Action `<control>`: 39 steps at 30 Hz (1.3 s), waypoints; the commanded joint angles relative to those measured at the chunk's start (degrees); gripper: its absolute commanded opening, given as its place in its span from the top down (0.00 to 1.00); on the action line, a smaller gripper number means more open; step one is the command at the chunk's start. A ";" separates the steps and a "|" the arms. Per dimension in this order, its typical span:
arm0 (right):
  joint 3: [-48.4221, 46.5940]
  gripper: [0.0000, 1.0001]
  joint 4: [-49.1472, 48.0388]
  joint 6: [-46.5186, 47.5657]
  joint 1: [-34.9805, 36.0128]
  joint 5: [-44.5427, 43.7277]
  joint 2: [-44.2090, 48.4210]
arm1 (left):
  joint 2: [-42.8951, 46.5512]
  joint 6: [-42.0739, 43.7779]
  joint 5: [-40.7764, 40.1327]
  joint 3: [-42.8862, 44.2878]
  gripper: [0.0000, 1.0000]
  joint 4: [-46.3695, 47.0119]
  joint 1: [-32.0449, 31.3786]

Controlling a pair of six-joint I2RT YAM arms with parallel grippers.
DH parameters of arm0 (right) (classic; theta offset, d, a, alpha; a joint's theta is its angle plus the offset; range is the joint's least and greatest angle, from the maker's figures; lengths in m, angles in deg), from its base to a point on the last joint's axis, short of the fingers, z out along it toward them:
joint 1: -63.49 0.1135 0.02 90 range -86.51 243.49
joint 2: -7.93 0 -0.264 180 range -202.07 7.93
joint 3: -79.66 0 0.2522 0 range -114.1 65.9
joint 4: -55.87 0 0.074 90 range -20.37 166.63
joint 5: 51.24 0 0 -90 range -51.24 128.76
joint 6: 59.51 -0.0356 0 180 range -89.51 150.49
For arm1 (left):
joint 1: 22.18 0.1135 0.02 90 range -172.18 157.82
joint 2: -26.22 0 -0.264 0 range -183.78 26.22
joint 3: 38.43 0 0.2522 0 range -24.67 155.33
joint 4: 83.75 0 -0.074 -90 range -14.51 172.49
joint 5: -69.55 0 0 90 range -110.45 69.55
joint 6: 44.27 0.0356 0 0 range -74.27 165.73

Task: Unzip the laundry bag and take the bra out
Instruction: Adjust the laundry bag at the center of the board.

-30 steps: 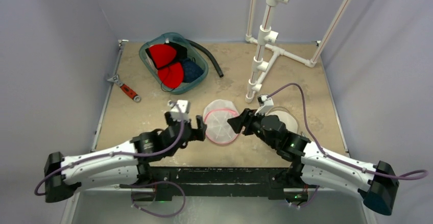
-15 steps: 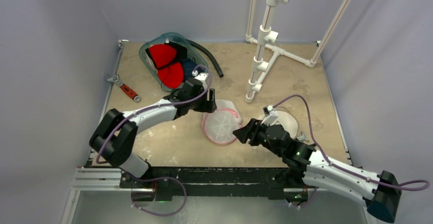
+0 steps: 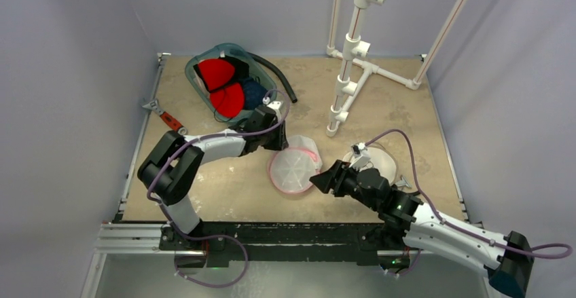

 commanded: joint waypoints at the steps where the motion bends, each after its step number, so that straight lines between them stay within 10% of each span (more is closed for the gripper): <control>1: 1.27 0.39 1.11 -5.07 0.04 0.54 0.68 | 2.68 -4.99 1.85 -4.77 0.75 6.56 0.30; 12: 4.46 0.39 0.70 -10.46 -0.02 0.06 -3.14 | 17.39 -16.62 -0.86 -20.47 0.82 10.20 -0.63; 25: 4.39 0.39 1.23 -12.32 -0.10 -2.92 -6.39 | 28.07 -13.36 -6.60 -19.48 0.73 0.43 -1.67; 39: 4.33 0.41 -5.70 -14.30 -1.85 -3.79 -15.97 | 19.34 -8.57 -8.27 -16.87 0.75 4.18 -1.68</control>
